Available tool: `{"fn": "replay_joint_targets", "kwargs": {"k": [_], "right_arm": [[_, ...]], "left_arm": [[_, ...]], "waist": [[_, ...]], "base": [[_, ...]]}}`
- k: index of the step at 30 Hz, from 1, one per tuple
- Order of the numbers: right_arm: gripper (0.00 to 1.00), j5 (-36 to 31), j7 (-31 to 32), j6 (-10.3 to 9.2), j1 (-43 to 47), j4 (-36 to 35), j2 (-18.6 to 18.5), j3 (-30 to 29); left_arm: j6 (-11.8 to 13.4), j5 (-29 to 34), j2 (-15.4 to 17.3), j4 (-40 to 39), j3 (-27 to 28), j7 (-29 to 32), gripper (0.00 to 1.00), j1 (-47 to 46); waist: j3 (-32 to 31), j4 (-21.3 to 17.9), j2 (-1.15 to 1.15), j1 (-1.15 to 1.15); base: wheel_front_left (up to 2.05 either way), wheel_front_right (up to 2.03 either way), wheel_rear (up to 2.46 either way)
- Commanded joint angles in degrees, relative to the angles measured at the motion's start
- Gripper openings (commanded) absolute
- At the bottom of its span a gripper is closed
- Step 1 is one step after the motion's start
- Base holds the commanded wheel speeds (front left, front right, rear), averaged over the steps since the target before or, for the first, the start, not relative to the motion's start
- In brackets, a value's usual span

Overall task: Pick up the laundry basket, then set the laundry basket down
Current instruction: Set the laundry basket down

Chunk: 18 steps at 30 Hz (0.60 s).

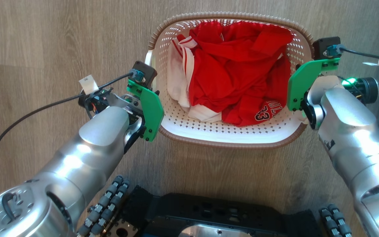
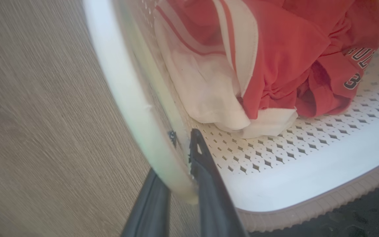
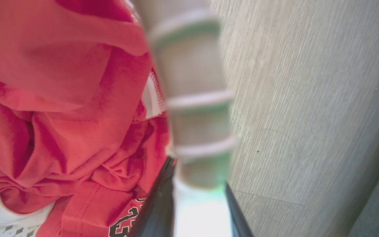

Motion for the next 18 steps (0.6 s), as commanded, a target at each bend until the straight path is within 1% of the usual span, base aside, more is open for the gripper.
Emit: {"fn": "replay_joint_targets", "kwargs": {"k": [1,4,5,6,7,8,9,11,14,18], "right_arm": [[0.0,-1.6,-1.3,0.64,2.1,-0.4,2.4,1.7],[0.0,-1.7,-1.4,0.64,1.8,0.4,2.4,1.1],[0.09,-1.9,-1.4,0.64,1.8,0.8,2.4,0.8],[0.38,-2.2,-1.4,0.64,1.7,1.1,2.4,0.6],[0.78,-2.5,-1.5,0.64,1.6,1.4,2.4,0.4],[1.0,-2.7,-1.5,0.64,1.6,1.6,2.4,0.1],[1.0,-2.9,-1.5,0.64,1.6,1.8,2.4,-0.3],[1.0,-3.1,-1.5,0.64,1.5,2.1,2.4,-1.2],[1.0,-3.7,-1.9,0.64,1.4,2.5,2.4,-2.4],[1.0,-5.1,-1.8,0.64,1.1,2.7,2.4,-3.4]], "left_arm": [[-0.3,0.4,-0.4,-1.9,-0.8,-0.7,0.0,-0.5],[-0.2,0.4,-0.4,-1.6,-0.9,-1.0,0.0,-0.5],[0.0,0.5,-0.4,-1.5,-0.9,-1.1,0.0,-0.5],[0.2,0.6,-0.4,-1.4,-0.9,-1.4,0.07,-0.5],[0.6,0.6,-0.4,-1.3,-1.0,-1.8,0.38,-0.6],[1.2,0.6,-0.4,-1.1,-1.0,-2.3,0.66,-0.6],[1.8,0.3,-0.4,-0.9,-1.0,-2.7,1.0,-0.6],[3.2,-0.7,-0.4,-0.4,-0.7,-2.5,1.0,-0.6],[3.5,-0.6,-0.4,0.0,-0.9,-1.3,1.0,-0.6],[3.8,-0.4,-0.4,0.4,-1.0,-1.5,1.0,-0.7]], "waist": [[0.0,0.0,-0.01,0.0],[0.1,0.0,-0.01,0.0],[0.1,0.0,-0.01,0.0],[0.1,0.0,-0.01,0.0],[0.1,0.0,-0.01,0.0],[0.0,0.1,-0.01,0.0],[0.0,0.1,-0.01,0.0],[-0.1,0.2,-0.01,0.0],[-0.2,0.3,-0.01,0.0],[-0.3,0.4,-0.01,0.0]], "base": [[0.0,0.0,0.0],[0.0,0.0,0.0],[0.0,0.0,0.0],[0.0,0.0,0.0],[0.0,0.0,0.0],[0.0,0.0,0.0],[0.0,0.0,0.0],[0.0,0.0,0.0],[0.0,0.0,0.0],[0.0,0.0,0.0]]}}
